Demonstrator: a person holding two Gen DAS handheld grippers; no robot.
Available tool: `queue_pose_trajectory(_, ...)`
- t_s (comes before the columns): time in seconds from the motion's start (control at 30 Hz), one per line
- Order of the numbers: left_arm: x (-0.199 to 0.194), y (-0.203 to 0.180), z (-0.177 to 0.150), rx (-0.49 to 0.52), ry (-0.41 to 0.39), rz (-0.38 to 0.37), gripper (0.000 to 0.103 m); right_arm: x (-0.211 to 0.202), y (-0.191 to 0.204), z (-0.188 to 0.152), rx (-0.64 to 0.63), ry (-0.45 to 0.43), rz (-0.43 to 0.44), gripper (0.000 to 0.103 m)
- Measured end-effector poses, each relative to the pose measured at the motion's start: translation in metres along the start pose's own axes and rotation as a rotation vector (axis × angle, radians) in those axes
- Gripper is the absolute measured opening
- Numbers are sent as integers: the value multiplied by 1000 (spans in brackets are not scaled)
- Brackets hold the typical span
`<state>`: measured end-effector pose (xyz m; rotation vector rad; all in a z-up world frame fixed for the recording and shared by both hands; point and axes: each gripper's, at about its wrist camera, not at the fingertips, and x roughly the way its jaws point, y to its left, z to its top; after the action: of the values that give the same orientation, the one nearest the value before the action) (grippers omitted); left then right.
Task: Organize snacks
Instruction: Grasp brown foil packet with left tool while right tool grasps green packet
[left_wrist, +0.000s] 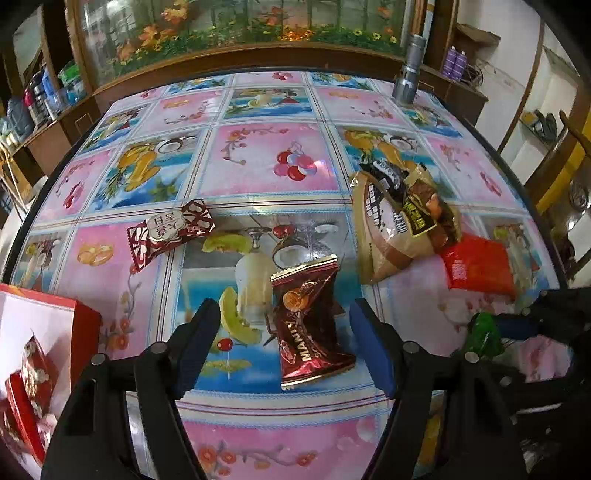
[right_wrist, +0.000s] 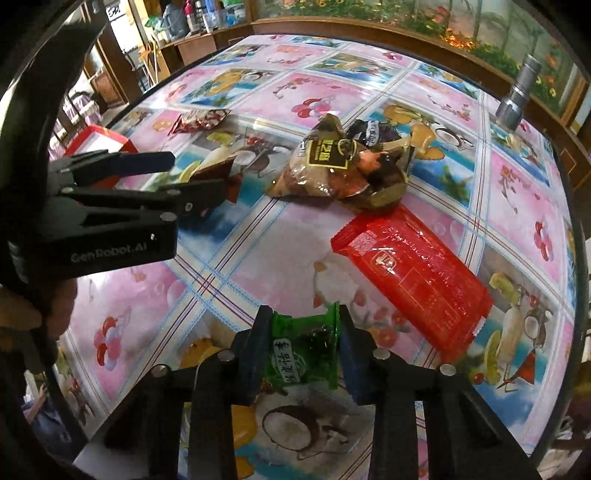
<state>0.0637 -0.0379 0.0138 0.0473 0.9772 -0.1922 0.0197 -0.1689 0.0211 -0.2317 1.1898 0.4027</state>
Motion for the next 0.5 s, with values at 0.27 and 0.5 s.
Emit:
queue_pose_trajectory(0.27,7,4,-4,52,-12,-30,32,-6,-29,4,121,-45,54,33)
queue_pose_trajectory(0.5,-7,12,-11,55,-48,-44,31,-14,-52,8,243,-107,139,33)
